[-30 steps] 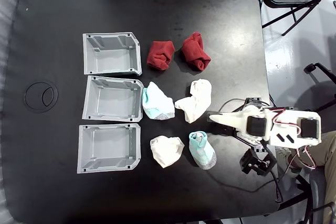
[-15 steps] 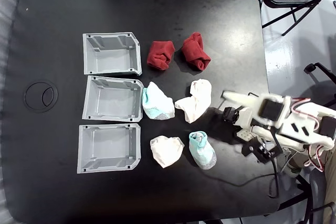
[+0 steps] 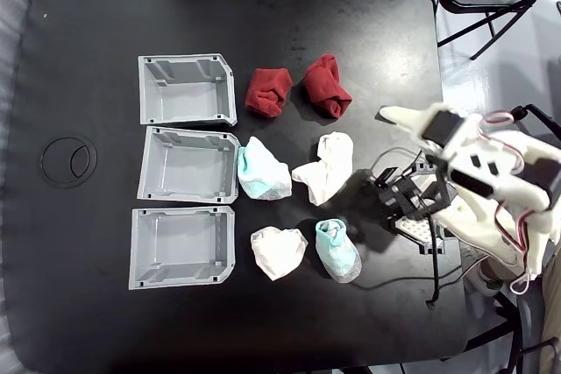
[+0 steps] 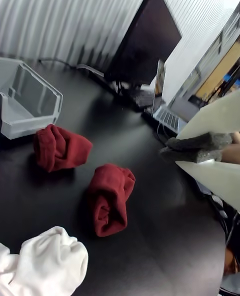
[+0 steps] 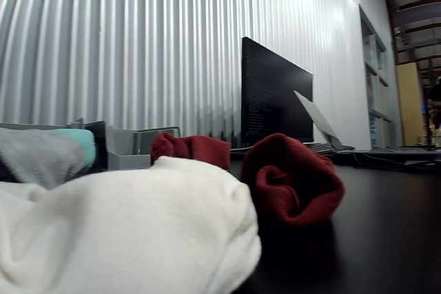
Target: Put the sock in the container
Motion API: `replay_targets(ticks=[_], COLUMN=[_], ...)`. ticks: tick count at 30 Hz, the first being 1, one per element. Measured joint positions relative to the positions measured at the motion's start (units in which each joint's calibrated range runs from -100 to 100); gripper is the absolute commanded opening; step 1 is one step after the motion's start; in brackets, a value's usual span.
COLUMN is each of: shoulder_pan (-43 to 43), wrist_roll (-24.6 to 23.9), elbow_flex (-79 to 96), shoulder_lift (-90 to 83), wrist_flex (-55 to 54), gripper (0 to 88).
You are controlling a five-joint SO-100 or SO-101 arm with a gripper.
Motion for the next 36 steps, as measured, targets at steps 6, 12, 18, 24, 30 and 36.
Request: replay_targets(ticks=[6, 12, 18, 24, 30, 36], shoulder_pan=[3.1, 6.6, 10.7, 13.7, 15.7, 15.6], wrist_roll=[0.0, 0.0, 0.0, 0.9, 2.2, 2.7], elbow_flex=[-8.0, -15.7, -23.3, -31.0, -37.2, -41.7], shoulder_lift=[15.3, 31.1, 44.2, 54.2, 61.4, 67.7], wrist_flex=[0.0, 0.0, 0.0, 0.0, 0.0, 0.0], gripper=[1.4, 1.4, 1.4, 1.4, 1.4, 1.7])
